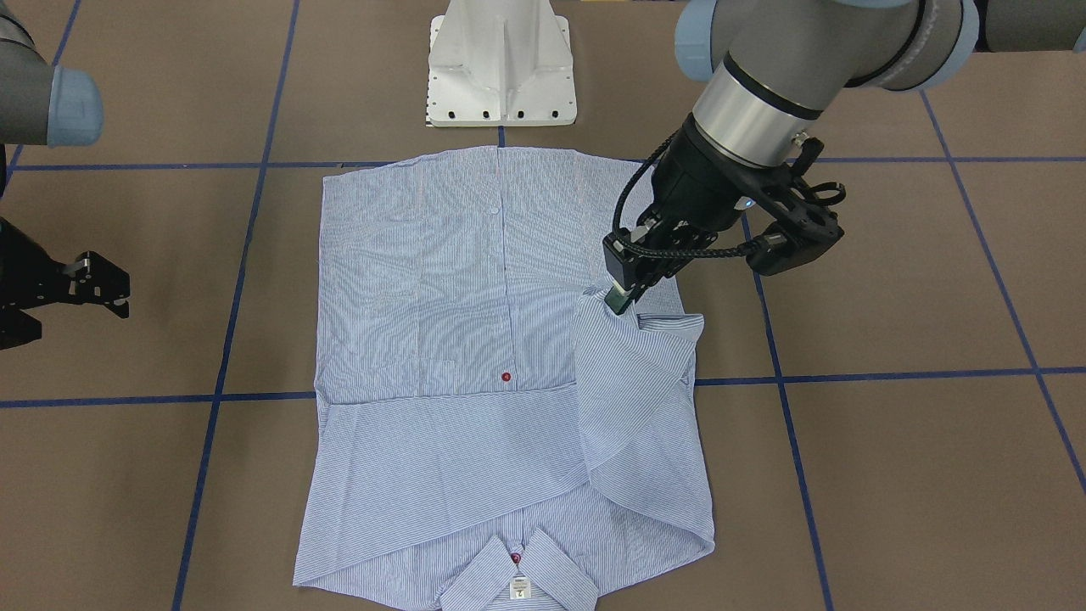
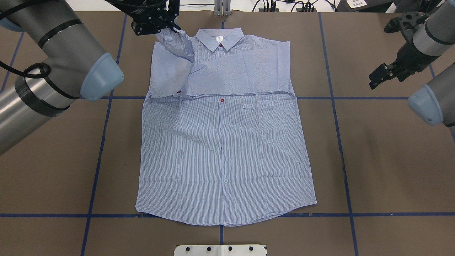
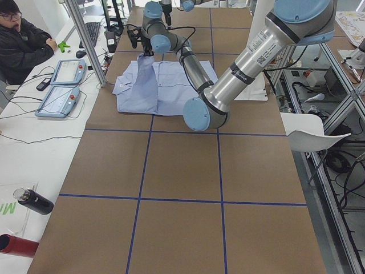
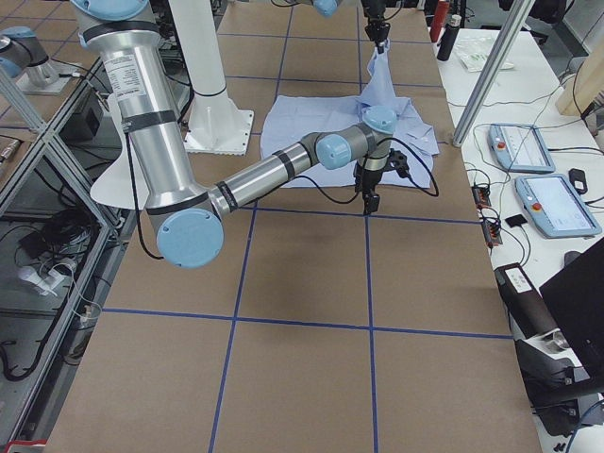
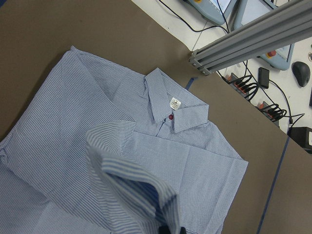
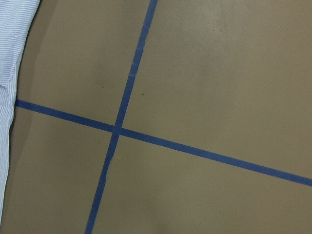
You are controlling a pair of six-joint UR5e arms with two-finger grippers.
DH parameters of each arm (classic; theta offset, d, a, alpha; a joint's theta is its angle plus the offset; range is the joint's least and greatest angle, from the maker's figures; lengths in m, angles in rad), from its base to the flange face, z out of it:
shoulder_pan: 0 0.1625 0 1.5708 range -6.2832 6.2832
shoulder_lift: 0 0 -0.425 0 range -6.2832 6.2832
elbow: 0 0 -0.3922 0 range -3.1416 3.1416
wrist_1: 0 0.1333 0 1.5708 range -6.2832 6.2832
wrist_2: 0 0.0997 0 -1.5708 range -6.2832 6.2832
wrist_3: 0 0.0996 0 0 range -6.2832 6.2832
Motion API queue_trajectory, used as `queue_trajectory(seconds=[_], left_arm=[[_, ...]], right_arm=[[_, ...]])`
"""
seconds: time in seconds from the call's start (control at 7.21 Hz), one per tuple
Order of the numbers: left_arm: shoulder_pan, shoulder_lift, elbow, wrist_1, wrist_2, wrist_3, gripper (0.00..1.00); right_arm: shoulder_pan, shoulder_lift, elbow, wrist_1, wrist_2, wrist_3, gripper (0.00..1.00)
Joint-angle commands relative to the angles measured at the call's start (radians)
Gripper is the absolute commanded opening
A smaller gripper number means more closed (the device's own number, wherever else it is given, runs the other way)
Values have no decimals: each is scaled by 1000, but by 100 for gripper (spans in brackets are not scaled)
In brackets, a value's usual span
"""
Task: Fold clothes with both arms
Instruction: 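Lift the sleeve with the left gripper and carry it over the shirt front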
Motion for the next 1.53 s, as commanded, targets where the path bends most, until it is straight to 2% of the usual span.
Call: queue_trajectory(seconds=[0.0, 0.14, 0.28, 0.55, 0.83, 1.11, 1.39], left_arm=[[30, -9, -7, -2, 2, -7, 0], [43, -9, 8, -2, 6, -4, 0], [47, -9, 51, -69, 26, -2, 0], [136, -42, 137, -144, 132, -5, 0], [182, -58, 210, -240, 167, -2, 0], [260, -62, 223, -264, 264, 47, 0], [317, -64, 223, -264, 377, 184, 0]], right_arm=[[0, 0, -2, 0, 0, 0, 100], [0, -2, -2, 0, 0, 0, 100], [0, -3, -3, 0, 2, 2, 100], [0, -3, -3, 0, 2, 2, 100], [0, -3, -6, 0, 3, 2, 100], [-2, 0, -6, 0, 9, 5, 100], [-2, 0, -6, 0, 9, 5, 100]])
